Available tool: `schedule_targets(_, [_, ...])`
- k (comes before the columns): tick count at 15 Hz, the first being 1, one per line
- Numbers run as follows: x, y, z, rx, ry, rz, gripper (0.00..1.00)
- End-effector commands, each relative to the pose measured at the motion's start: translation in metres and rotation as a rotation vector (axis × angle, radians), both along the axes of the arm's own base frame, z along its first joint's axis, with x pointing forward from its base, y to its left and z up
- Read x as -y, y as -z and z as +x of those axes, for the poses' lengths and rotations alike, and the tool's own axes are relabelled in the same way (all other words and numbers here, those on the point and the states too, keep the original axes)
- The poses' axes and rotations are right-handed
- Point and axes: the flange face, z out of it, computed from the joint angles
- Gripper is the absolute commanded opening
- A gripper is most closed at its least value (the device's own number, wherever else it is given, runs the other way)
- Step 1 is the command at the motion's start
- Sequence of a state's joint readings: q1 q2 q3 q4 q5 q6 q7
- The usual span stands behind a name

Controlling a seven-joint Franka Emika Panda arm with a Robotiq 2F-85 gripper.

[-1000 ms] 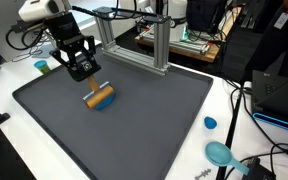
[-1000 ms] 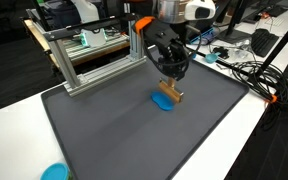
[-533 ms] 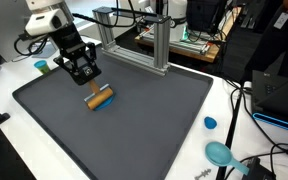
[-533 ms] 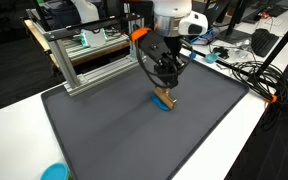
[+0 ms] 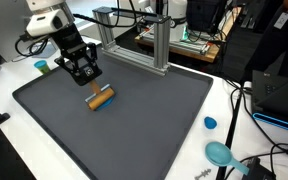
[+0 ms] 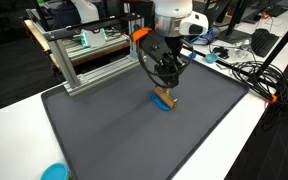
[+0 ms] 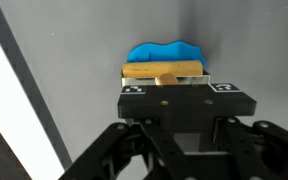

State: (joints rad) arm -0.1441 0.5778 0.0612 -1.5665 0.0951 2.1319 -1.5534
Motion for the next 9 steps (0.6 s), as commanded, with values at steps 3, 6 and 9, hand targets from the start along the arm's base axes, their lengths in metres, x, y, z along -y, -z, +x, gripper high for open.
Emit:
schedule_targets(3, [0.012, 0.025, 0.002, -0.018, 0.042, -0.095, 0.22])
schedule_targets(6, [0.021, 0.040, 0.001, -0.030, 0.068, -0.152, 0.22])
schedule_targets(9, [0.021, 0.045, -0.001, -0.047, 0.088, -0.170, 0.22])
